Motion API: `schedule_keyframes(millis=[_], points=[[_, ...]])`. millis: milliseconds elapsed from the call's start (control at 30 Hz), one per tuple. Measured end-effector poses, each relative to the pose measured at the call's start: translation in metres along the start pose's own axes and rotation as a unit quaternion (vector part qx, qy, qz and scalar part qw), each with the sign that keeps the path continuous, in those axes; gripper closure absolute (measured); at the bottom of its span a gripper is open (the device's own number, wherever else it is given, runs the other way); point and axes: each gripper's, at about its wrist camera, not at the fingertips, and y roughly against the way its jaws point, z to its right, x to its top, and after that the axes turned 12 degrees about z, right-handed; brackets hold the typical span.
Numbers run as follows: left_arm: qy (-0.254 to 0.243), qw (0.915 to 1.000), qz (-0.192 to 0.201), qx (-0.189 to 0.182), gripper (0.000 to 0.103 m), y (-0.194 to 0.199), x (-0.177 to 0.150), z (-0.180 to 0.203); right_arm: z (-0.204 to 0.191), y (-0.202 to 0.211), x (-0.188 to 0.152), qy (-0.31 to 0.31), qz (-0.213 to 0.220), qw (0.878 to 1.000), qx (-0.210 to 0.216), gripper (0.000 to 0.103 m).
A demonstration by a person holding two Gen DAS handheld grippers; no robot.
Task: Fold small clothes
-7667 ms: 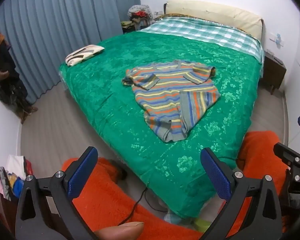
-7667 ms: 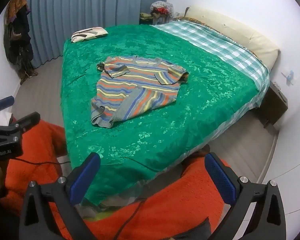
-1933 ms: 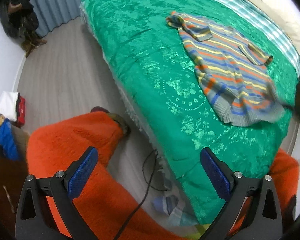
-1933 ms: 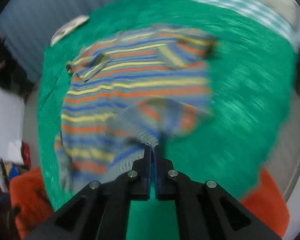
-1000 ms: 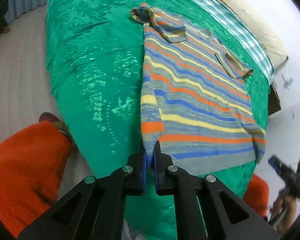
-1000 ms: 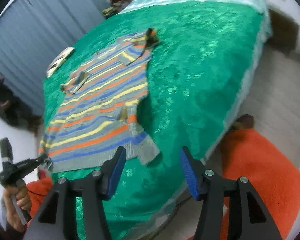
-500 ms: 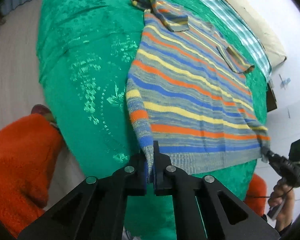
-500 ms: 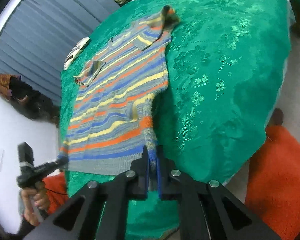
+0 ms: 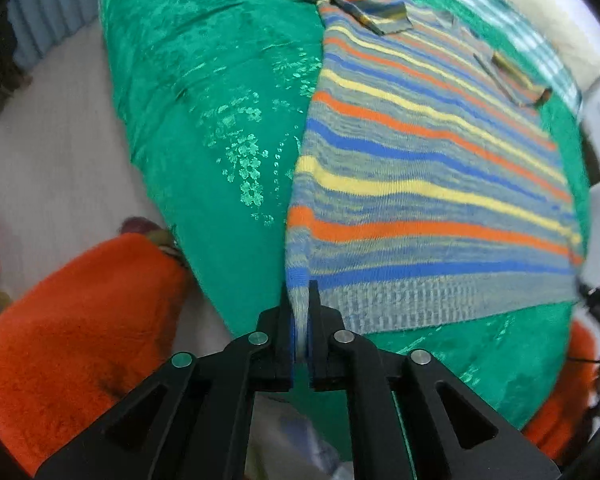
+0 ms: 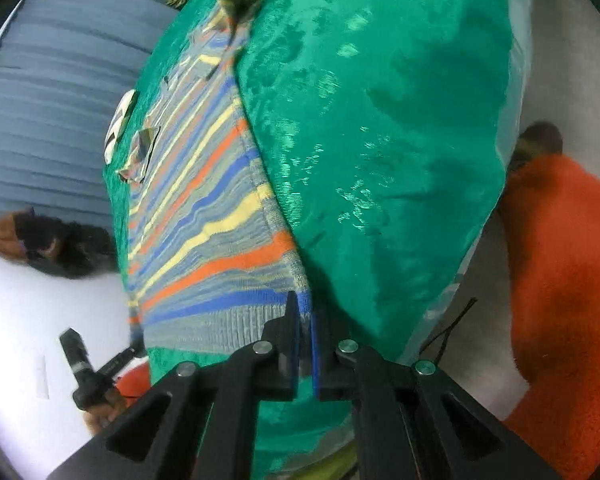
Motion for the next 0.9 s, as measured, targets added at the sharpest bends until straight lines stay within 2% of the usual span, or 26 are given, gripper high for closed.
schedule_keyframes(millis=[33, 67, 100, 133, 167, 200, 233, 300, 367, 400, 433, 500, 567, 633, 667, 733, 767, 833, 867, 900], points=[[-0.010, 0.9999, -0.003, 0.012, 0.087, 0.002, 0.000, 0.002, -0.004, 0.002, 0.000, 0.013, -0.001, 1.000, -0.004, 0.099], [-0.026, 0.9990, -0.009, 0.035, 0.061, 0.007, -0.001, 0.002, -0.008, 0.005, -0.001, 0.027, -0.006, 0.999, -0.015, 0.094], [-0.035, 0.9976, -0.013, 0.058, 0.038, 0.014, -0.002, -0.001, -0.013, 0.010, 0.000, 0.048, -0.020, 0.998, -0.034, 0.080], [-0.038, 0.9954, -0.001, 0.088, 0.034, 0.027, -0.002, -0.009, -0.017, 0.016, 0.002, 0.076, -0.029, 0.995, -0.060, 0.069], [-0.037, 0.9937, 0.019, 0.104, 0.034, 0.039, -0.001, -0.017, -0.023, 0.025, 0.007, 0.106, -0.029, 0.990, -0.083, 0.052], [-0.034, 0.9912, 0.042, 0.120, 0.033, 0.054, 0.002, -0.025, -0.030, 0.038, 0.011, 0.149, -0.017, 0.982, -0.113, 0.050], [-0.027, 0.9890, 0.062, 0.132, 0.033, 0.065, 0.008, -0.032, -0.044, 0.055, 0.021, 0.218, 0.003, 0.964, -0.154, 0.050], [0.000, 0.9844, 0.108, 0.139, 0.030, 0.085, 0.026, -0.042, -0.071, 0.070, 0.044, 0.308, 0.030, 0.930, -0.199, 0.049], [0.025, 0.9821, 0.150, 0.112, 0.024, 0.095, 0.045, -0.038, -0.101, 0.071, 0.072, 0.367, 0.054, 0.907, -0.200, 0.045], [0.034, 0.9811, 0.171, 0.085, 0.019, 0.094, 0.056, -0.028, -0.122, 0.063, 0.089, 0.397, 0.068, 0.896, -0.186, 0.044], [0.034, 0.9805, 0.179, 0.074, 0.018, 0.091, 0.060, -0.020, -0.138, 0.054, 0.099, 0.418, 0.077, 0.889, -0.171, 0.044], [0.027, 0.9809, 0.187, 0.045, 0.018, 0.074, 0.068, 0.006, -0.176, 0.013, 0.127, 0.461, 0.081, 0.876, -0.115, 0.044], [0.025, 0.9850, 0.169, 0.022, 0.018, 0.052, 0.067, 0.026, -0.201, -0.036, 0.148, 0.476, 0.071, 0.873, -0.082, 0.044], [0.026, 0.9884, 0.149, 0.010, 0.019, 0.032, 0.057, 0.039, -0.218, -0.089, 0.161, 0.482, 0.054, 0.871, -0.073, 0.044], [0.025, 0.9891, 0.145, 0.011, 0.019, 0.030, 0.049, 0.043, -0.225, -0.120, 0.168, 0.481, 0.043, 0.873, -0.075, 0.044], [0.017, 0.9909, 0.132, 0.016, 0.019, 0.021, 0.033, 0.048, -0.229, -0.165, 0.173, 0.490, 0.038, 0.865, -0.098, 0.044], [0.011, 0.9918, 0.126, 0.018, 0.019, 0.017, 0.027, 0.046, -0.226, -0.187, 0.174, 0.486, 0.029, 0.867, -0.109, 0.045], [-0.001, 0.9937, 0.107, 0.033, 0.019, 0.011, 0.019, 0.041, -0.207, -0.210, 0.183, 0.457, 0.002, 0.880, -0.130, 0.061], [0.002, 0.9937, 0.105, 0.039, 0.019, 0.011, 0.016, 0.041, -0.204, -0.205, 0.191, 0.445, 0.020, 0.886, -0.131, 0.099], [0.010, 0.9935, 0.106, 0.040, 0.019, 0.012, 0.018, 0.037, -0.199, -0.189, 0.204, 0.421, 0.044, 0.897, -0.130, 0.099]])
